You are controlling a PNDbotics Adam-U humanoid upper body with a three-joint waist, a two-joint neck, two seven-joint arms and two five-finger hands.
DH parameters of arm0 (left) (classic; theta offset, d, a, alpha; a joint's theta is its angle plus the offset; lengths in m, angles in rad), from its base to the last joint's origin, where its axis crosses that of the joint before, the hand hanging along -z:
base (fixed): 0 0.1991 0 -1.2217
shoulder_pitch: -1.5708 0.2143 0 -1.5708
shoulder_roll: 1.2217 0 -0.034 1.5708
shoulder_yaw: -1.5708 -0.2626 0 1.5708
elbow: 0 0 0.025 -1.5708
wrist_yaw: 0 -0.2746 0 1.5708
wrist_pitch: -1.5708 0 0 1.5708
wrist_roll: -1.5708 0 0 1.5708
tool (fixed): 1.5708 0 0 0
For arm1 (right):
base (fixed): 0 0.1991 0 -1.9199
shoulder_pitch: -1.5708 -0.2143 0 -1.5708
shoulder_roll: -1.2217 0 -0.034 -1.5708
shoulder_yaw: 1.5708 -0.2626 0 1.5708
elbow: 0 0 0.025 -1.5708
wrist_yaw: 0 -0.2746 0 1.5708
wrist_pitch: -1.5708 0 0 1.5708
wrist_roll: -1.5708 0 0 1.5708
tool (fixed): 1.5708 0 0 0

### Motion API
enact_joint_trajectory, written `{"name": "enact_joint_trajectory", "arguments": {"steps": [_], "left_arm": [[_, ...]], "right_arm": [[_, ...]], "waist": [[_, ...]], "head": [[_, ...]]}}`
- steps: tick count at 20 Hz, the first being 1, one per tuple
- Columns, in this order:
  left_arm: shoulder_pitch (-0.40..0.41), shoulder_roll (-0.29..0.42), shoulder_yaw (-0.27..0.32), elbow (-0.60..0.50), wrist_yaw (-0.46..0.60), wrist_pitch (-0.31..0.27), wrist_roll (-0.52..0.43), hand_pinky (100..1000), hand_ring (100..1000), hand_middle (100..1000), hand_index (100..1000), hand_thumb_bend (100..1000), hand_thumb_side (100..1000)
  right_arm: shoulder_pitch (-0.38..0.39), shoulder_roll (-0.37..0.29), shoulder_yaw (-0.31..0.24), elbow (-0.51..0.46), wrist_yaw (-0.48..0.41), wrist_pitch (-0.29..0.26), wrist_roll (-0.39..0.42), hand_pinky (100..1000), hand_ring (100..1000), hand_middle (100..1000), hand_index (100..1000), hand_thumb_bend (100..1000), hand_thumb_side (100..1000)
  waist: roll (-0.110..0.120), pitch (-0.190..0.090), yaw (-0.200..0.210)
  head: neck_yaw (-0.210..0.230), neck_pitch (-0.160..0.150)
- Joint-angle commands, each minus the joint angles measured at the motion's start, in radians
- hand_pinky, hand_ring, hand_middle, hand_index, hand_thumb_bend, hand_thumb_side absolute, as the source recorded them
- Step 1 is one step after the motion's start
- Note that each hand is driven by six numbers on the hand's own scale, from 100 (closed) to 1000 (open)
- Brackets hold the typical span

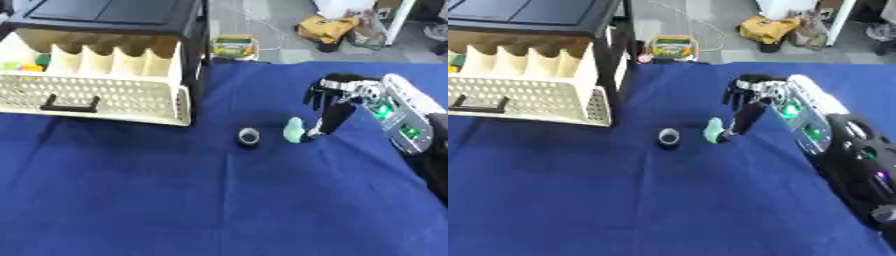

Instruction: Pick up objects from table and place into drawer.

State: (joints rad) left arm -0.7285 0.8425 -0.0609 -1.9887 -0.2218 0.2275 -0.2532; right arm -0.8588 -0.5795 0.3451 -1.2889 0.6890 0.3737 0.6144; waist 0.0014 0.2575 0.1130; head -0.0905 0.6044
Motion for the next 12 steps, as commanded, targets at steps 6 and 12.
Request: {"name": "enact_joint_trajectory", "arguments": {"steps": [6, 12], "left_arm": [[-0.004, 0.012, 0.004, -0.011, -0.004, -0.004, 0.007, 100, 100, 100, 751, 100, 608], [-0.002, 0.009, 0.002, -0.011, -0.005, -0.006, 0.011, 100, 100, 100, 745, 100, 607]], "right_arm": [[0.011, -0.001, -0.008, -0.028, -0.015, 0.042, -0.029, 502, 611, 598, 769, 649, 247], [0.022, 0.012, -0.005, -0.009, -0.022, 0.055, -0.026, 497, 610, 591, 749, 626, 234]], "waist": [[0.003, -0.012, 0.003], [0.003, -0.007, 0.009]], "head": [[-0.004, -0.014], [-0.006, -0.019]]}}
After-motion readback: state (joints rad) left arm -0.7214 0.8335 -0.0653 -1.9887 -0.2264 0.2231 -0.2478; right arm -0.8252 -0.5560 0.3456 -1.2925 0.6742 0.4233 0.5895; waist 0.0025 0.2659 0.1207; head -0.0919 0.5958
